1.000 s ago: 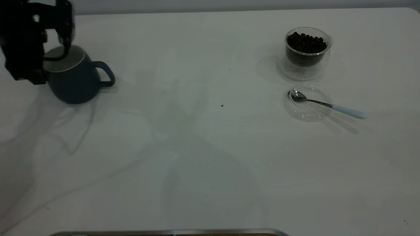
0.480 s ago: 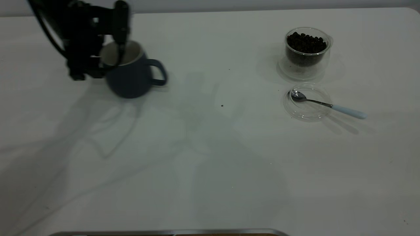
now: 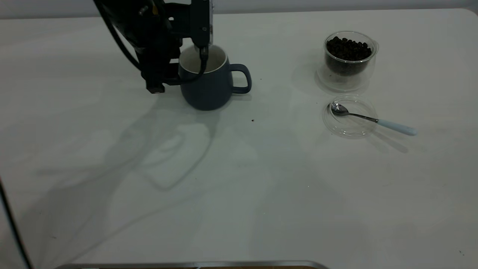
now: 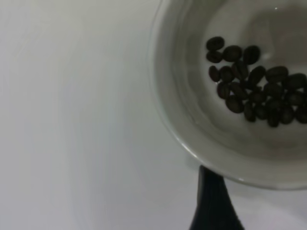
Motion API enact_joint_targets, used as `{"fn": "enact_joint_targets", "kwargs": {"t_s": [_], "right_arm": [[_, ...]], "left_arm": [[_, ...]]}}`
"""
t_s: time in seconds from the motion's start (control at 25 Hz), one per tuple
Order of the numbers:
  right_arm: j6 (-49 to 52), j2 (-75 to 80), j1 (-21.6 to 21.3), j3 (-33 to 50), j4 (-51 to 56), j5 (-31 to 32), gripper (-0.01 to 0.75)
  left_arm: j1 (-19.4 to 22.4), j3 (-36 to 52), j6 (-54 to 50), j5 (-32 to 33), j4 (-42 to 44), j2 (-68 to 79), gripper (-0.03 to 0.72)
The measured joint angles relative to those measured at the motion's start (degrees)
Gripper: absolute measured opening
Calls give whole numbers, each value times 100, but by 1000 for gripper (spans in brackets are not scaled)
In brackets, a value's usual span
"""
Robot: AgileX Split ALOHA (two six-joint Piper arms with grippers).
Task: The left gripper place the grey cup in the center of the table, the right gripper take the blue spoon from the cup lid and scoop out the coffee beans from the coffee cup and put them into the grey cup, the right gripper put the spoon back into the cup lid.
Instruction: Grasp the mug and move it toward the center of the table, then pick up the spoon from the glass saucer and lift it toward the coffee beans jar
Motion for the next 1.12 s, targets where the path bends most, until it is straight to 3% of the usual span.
{"fn": "enact_joint_targets", "kwargs": {"t_s": [0.2,0.68,1.0,1.12], "right_arm": [[0,0,0,0,6,0,588],[0,0,0,0,6,0,588],[10,0,0,0,10,0,588],[14,0,0,0,12,0,588]], "left_arm": [[-28,0,-613,910,0,-775,548],[-28,0,-3000,4464,-35,-4178,548],[-28,0,-4474,5932,-57,-6062,548],[-28,7,-4728,6079,-68,-6546,548]]}}
